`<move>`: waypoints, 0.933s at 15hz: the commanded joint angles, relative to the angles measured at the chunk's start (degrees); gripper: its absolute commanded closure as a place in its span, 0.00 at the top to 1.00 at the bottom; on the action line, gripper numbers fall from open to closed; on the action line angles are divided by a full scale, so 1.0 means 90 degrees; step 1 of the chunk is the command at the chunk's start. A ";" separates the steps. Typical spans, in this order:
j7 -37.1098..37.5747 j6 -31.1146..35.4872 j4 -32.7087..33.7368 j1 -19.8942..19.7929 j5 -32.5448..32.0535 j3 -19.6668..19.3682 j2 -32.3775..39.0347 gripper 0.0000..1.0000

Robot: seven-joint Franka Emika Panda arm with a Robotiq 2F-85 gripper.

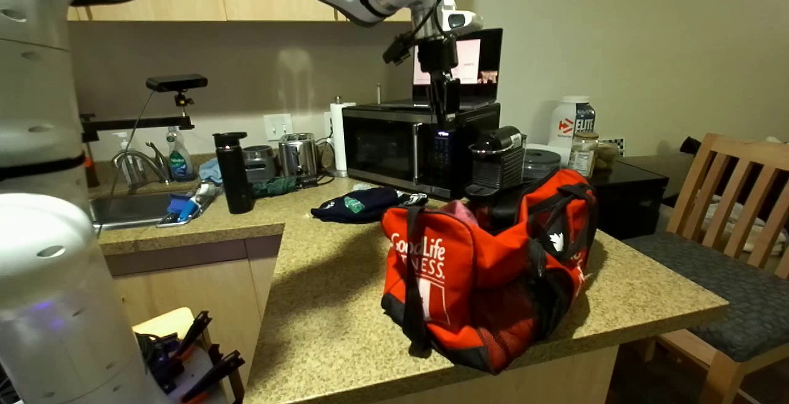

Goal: Put the pink towel inside the red bag

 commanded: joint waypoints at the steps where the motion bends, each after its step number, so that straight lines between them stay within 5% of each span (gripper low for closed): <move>1: -0.0393 0.0337 -0.0611 -0.0024 0.0238 0.0311 -0.0162 0.74; 5: -0.0849 0.1052 -0.1320 0.0279 0.0690 0.0877 -0.0076 0.98; 9: -0.1357 0.1729 -0.1599 0.0646 0.1149 0.1415 0.0225 1.00; 14: -0.2769 0.1675 -0.1372 0.0755 0.1204 0.1705 0.0702 1.00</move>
